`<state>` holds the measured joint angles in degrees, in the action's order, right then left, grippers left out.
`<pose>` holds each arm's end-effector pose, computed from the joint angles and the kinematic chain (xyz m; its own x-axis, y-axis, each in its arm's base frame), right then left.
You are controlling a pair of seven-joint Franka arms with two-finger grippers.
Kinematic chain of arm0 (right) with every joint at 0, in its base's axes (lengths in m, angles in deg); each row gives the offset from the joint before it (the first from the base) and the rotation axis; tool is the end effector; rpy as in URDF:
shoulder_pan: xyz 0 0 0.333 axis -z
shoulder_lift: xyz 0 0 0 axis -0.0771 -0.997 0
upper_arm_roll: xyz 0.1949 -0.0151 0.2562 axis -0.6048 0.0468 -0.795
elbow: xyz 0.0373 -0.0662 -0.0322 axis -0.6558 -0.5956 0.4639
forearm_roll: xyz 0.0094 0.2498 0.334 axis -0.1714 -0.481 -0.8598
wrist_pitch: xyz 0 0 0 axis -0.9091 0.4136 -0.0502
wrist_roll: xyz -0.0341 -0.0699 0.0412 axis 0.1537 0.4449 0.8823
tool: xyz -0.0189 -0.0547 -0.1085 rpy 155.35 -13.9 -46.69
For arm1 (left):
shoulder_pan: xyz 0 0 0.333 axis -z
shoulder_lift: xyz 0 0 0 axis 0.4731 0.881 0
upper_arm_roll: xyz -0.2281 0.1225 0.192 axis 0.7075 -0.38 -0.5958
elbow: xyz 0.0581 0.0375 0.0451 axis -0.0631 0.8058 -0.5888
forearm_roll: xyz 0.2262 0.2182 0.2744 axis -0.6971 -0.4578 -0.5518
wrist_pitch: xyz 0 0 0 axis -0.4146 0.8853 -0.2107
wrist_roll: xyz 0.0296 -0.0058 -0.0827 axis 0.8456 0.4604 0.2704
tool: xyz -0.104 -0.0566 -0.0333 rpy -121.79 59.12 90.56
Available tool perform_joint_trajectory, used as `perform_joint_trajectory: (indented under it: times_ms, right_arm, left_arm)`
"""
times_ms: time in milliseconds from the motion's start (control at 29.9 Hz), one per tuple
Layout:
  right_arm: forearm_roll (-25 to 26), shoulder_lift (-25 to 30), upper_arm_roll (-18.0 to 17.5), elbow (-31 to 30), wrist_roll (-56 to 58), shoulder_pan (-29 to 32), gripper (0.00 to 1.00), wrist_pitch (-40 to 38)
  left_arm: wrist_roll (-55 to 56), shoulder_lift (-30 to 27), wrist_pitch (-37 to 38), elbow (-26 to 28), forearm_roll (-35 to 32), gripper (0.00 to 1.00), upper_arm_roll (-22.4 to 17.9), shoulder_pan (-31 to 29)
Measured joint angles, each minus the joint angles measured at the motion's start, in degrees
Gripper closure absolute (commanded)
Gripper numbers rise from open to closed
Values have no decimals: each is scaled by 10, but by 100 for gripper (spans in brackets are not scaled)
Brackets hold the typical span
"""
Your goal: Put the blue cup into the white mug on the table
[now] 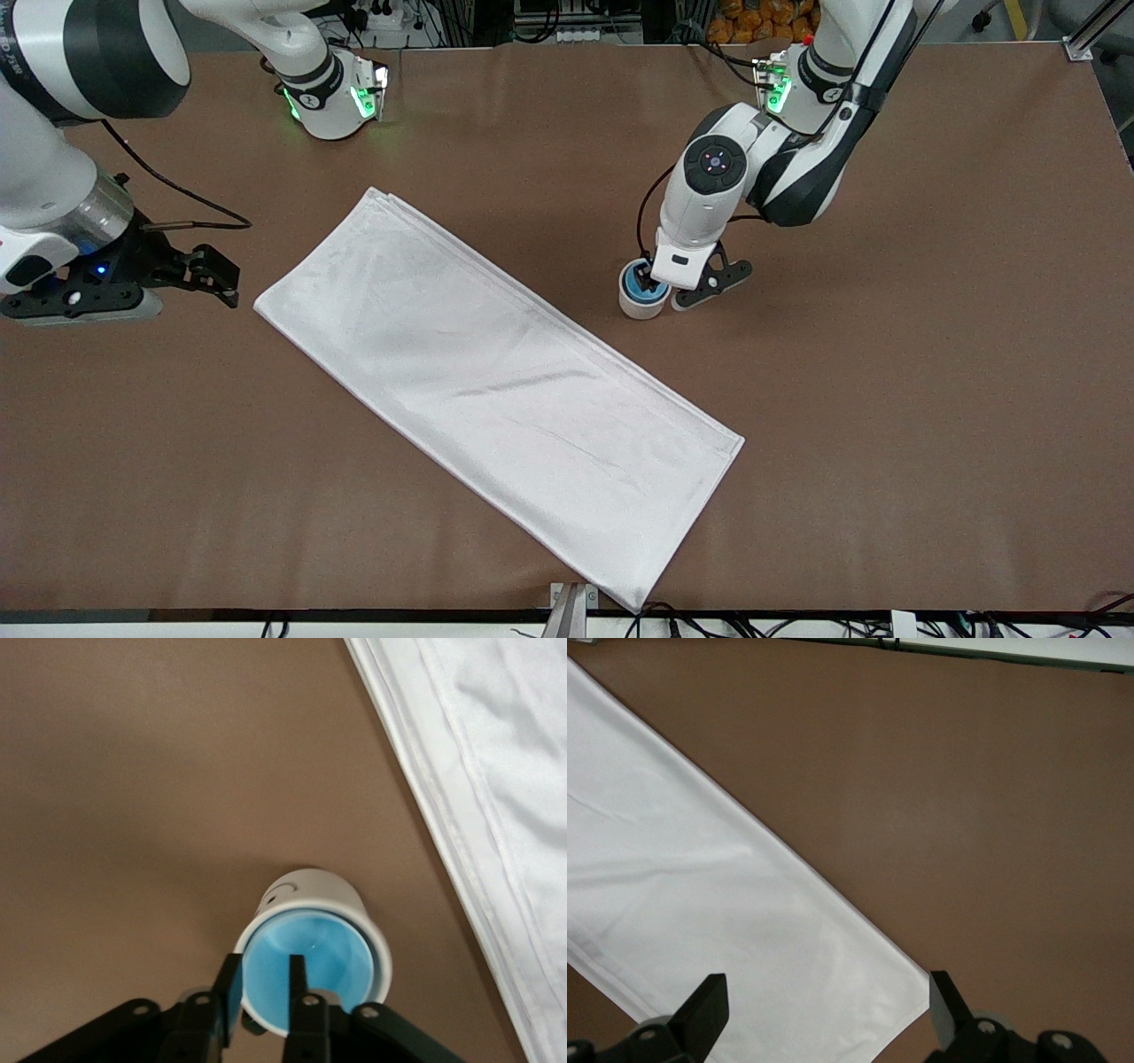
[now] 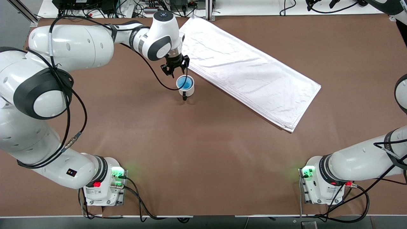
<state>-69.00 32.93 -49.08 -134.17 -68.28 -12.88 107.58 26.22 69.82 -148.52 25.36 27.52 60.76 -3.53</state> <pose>0.6199 0.0803 0.5573 0.9892 0.0920 0.1142 0.0892 -0.9956 0.0290 0.4882 -0.3796 0.2918 0.8967 0.4415 -0.0308 0.4418 -0.8971 0.0049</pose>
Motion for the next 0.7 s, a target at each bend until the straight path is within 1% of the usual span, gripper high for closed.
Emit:
perform_joint_trajectory:
  times_ms: [100, 200, 501, 601, 701]
  right_arm:
    - [0, 0, 0, 0, 0, 0, 0, 0]
    - [0, 0, 0, 0, 0, 0, 0, 0]
    - [0, 0, 0, 0, 0, 0, 0, 1]
    - [0, 0, 0, 0, 0, 0, 0, 1]
    - [0, 0, 0, 0, 0, 0, 0, 1]
  left_arm:
    - [-26, -6, 1, -6, -1, 0, -1, -13]
    - [-79, -19, 12, -11, -2, 0, -2, -36]
    - [-313, -66, 77, -21, -3, 0, -5, -146]
    - [-358, -71, 89, -33, -3, 0, -6, -179]
    - [-377, -72, 94, -50, -3, 0, -7, -207]
